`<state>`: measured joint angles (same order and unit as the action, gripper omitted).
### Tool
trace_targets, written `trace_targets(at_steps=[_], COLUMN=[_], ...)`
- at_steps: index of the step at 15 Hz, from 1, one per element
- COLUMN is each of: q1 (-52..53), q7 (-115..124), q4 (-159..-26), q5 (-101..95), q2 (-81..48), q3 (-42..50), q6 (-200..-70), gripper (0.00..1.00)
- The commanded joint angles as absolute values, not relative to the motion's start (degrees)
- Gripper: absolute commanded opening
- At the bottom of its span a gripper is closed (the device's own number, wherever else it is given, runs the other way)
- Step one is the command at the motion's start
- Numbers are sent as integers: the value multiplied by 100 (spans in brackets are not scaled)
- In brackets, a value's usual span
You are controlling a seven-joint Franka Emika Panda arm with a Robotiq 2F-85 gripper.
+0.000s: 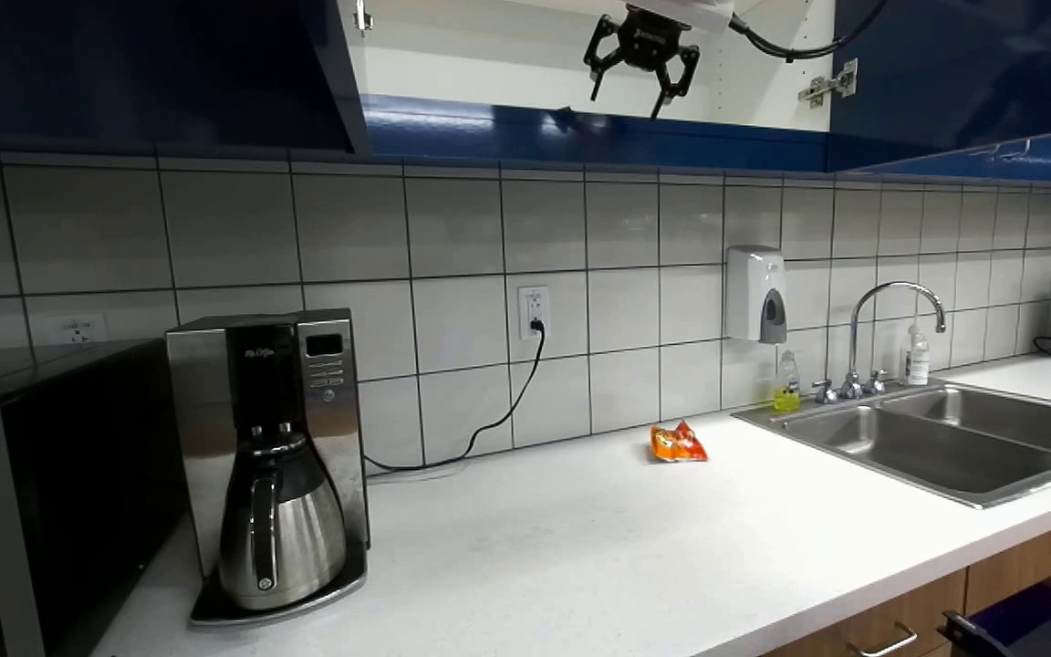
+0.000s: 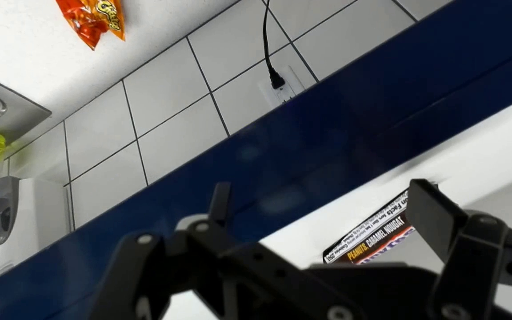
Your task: Pick up the brown chocolate bar and put it in the left cabinet
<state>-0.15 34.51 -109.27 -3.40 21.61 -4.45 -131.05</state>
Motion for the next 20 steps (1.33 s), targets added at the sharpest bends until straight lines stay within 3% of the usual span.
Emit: trace_targets(at_steps=[1, 5, 13, 20], q1=[-128, -146, -197, 42], q7=[3200, 2937, 1986, 1131], q4=[-11521, -11875, -12336, -13729], q5=[-282, -256, -632, -542], q2=[2694, 3050, 3424, 3321], q3=[-499, -488, -523, -447], q6=[-13337, -13309, -11789, -12556], gripper=[100, 100, 100, 100])
